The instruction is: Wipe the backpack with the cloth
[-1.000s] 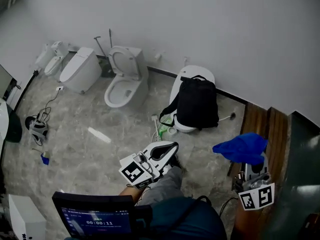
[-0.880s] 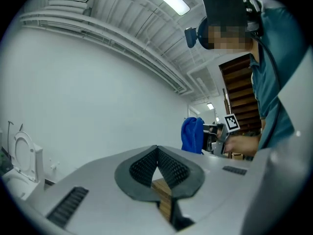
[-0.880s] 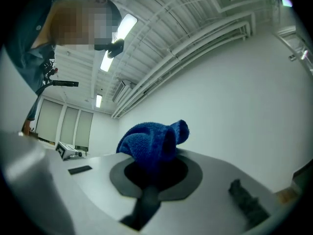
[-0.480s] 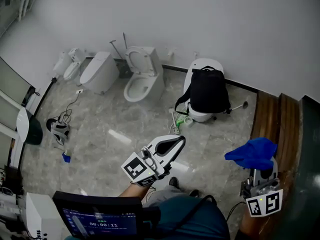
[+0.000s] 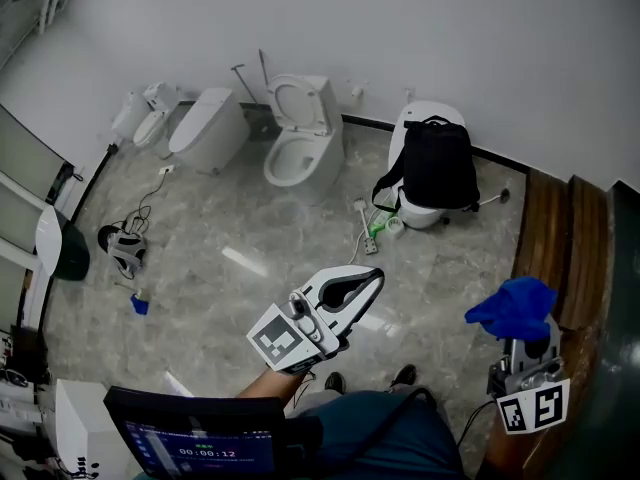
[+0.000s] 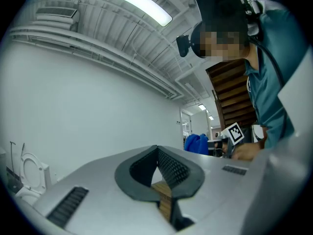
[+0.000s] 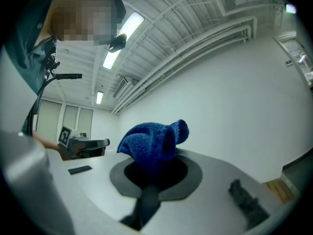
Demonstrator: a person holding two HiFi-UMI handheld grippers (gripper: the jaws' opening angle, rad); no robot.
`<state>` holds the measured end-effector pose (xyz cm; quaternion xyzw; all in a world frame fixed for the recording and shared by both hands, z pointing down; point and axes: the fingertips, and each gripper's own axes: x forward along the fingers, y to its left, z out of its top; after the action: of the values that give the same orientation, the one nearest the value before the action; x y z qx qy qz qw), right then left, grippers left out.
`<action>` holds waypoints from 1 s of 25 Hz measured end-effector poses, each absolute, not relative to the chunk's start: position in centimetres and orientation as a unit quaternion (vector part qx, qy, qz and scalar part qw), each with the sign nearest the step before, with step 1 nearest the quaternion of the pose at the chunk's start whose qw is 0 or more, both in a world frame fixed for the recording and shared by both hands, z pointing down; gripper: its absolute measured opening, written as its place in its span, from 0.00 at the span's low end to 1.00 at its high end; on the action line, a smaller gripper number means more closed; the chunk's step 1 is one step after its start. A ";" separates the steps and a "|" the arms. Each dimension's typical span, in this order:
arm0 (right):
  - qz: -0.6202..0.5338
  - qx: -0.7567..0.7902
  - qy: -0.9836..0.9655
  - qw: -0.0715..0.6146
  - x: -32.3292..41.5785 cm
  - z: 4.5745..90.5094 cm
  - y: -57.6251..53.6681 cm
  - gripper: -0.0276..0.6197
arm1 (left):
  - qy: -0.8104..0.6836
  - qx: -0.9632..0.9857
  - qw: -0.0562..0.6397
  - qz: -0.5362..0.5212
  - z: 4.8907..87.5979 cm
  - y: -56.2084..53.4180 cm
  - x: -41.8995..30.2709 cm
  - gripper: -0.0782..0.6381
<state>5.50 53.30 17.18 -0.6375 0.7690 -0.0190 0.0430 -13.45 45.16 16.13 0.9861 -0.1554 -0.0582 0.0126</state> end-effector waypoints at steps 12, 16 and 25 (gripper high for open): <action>0.001 -0.671 0.739 0.062 -11.9 13.1 57.3 0.08 | -0.132 0.987 0.008 -0.095 15.1 49.6 -32.6 0.12; 0.014 -0.681 0.730 0.053 -14.9 11.7 61.3 0.08 | -0.127 0.985 0.000 -0.118 14.2 52.4 -36.2 0.12; -0.002 -0.680 0.732 0.049 -14.5 10.7 64.6 0.08 | -0.138 0.981 0.012 -0.134 12.9 55.7 -36.8 0.12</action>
<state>-14.46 64.65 10.66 -0.6798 0.7318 -0.0020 0.0495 -36.80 55.70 12.90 0.9813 -0.1377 -0.1341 0.0120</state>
